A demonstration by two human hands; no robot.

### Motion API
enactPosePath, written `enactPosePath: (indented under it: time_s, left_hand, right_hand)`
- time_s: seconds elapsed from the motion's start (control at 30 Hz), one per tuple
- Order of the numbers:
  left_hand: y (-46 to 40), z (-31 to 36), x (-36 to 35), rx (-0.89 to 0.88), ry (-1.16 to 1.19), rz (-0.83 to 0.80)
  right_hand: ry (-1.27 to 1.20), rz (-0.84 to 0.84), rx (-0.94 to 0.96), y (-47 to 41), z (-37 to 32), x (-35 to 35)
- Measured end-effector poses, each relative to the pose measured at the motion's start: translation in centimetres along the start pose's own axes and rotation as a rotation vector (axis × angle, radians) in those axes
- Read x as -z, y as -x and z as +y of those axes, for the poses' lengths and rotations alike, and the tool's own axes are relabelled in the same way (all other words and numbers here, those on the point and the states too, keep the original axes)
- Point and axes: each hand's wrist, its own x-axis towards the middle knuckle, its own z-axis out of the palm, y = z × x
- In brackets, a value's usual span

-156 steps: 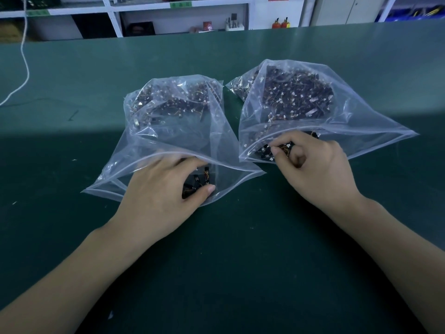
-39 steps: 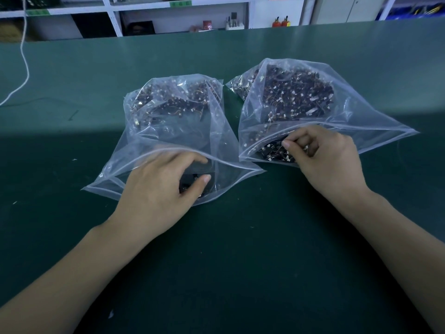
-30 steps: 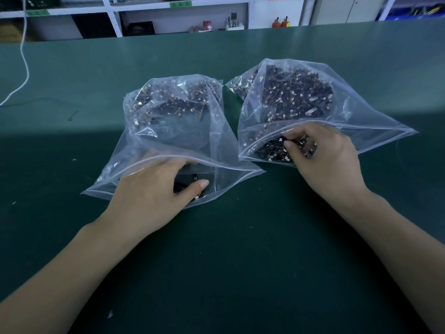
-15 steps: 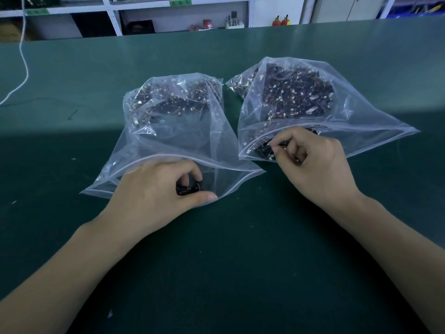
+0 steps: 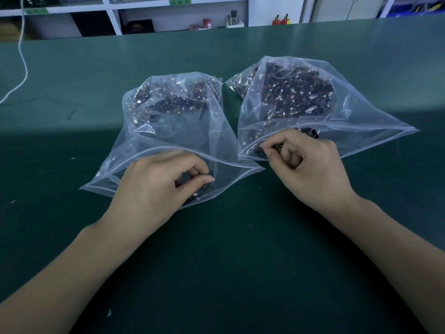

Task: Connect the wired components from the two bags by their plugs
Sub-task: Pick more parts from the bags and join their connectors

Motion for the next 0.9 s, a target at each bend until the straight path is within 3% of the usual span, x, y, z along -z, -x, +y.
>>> enactPosePath:
  time_s: [0.17,0.3,0.53,0.9]
  left_hand:
    - [0.1,0.3,-0.3,-0.097,0.046,0.095]
    - [0.3,1.0,-0.6,-0.161,0.117,0.145]
    - [0.7,2.8,-1.8,-0.063,0.495,0.037]
    - [0.7,2.6,-1.9,0.01,0.593,0.059]
  right_hand:
    - [-0.091,0.001,0.078,0.2,-0.6,-0.3]
    - [-0.147,-0.103,0.193,0.5,-1.4,-0.2]
    - [-0.144,-0.216,0.295,0.6,-1.9,-0.5]
    - [-0.117,-0.323,0.287,1.0,-2.2,-0.7]
